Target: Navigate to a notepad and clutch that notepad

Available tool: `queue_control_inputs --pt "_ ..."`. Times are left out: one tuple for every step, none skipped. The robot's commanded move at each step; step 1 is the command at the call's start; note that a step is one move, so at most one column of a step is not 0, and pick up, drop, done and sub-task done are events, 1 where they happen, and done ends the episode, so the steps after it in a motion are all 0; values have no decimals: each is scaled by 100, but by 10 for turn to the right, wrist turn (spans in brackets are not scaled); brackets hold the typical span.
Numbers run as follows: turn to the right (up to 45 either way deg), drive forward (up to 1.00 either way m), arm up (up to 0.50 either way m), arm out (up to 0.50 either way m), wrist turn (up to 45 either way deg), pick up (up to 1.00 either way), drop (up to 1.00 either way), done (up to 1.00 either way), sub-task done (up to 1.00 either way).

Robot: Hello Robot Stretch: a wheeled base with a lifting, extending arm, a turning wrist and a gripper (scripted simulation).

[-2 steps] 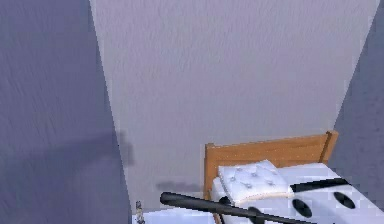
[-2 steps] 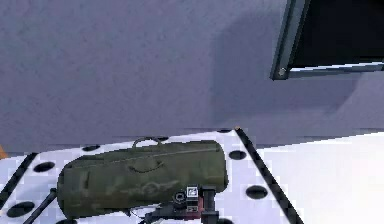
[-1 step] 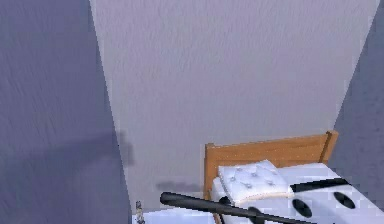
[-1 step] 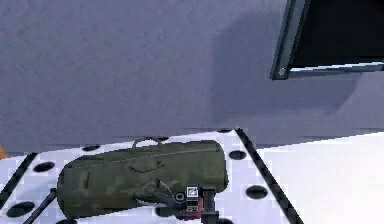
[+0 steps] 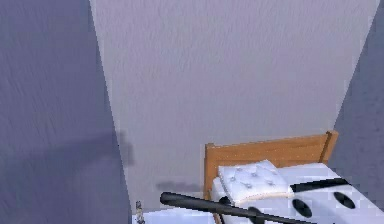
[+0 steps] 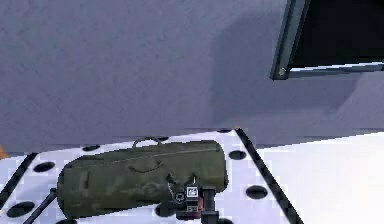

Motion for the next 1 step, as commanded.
queue_control_inputs --pt "0 0 -30 0 0 0 0 0 0"
